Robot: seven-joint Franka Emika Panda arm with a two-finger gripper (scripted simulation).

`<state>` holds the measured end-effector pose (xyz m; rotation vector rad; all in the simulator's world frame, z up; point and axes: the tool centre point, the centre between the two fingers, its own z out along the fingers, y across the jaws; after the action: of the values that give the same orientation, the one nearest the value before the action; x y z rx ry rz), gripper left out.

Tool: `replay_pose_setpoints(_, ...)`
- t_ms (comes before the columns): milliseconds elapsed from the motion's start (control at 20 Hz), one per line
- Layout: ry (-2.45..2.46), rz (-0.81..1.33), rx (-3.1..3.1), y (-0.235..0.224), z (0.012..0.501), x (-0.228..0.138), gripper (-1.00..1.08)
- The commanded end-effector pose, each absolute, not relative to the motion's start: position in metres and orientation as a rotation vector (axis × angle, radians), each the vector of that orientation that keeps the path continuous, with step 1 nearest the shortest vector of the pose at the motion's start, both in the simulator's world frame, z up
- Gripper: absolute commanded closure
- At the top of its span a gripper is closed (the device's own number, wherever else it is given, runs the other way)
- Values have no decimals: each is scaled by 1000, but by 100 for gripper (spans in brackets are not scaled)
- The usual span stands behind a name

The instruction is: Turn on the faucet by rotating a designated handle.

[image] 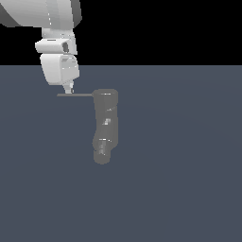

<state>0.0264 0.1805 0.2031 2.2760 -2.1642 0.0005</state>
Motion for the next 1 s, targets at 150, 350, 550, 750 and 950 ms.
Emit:
replay_pose_setpoints(150, -2182, 1, 2259, 179, 201, 30, 108)
replay_pose_setpoints(350, -2181, 1, 2260, 179, 201, 27, 108)
replay_pose_setpoints(550, -2181, 1, 2260, 178, 201, 16, 108)
replay_pose_setpoints(750, -2181, 1, 2260, 178, 201, 4, 108)
replay_pose_setpoints(950, -2181, 1, 2260, 177, 201, -7, 108)
